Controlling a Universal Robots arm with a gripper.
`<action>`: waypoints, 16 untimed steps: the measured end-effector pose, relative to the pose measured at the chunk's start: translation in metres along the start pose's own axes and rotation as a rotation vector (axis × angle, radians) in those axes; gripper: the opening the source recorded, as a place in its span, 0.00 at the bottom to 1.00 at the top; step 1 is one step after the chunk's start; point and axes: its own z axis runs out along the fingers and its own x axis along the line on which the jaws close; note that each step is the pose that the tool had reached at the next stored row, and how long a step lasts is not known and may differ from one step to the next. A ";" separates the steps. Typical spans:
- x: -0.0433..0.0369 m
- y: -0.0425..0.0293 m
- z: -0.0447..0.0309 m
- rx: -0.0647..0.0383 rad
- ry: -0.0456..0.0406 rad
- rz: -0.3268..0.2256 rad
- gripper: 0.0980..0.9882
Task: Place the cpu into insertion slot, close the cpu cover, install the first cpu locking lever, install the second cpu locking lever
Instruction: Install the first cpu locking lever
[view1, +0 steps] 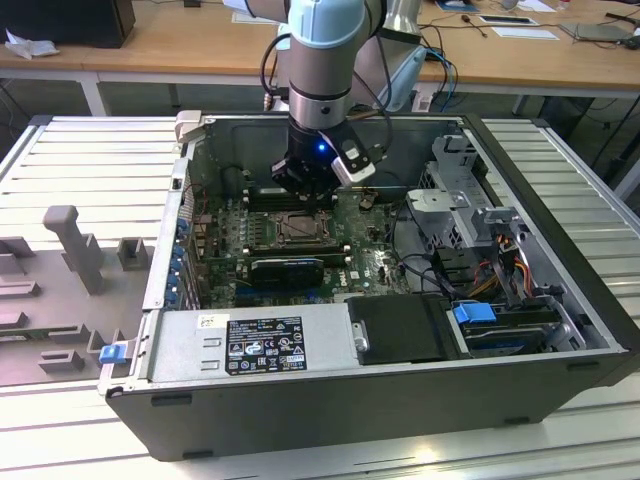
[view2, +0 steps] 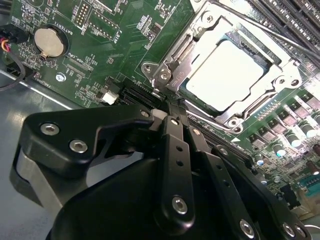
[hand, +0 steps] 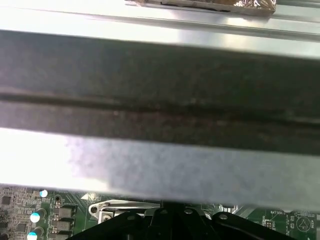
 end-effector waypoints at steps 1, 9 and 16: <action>-0.0001 -0.0001 0.0002 0.006 0.0008 0.000 0.01; -0.0010 -0.0005 0.0034 0.027 0.0043 0.000 0.01; -0.0012 -0.0004 0.0034 -0.009 0.0011 0.000 0.01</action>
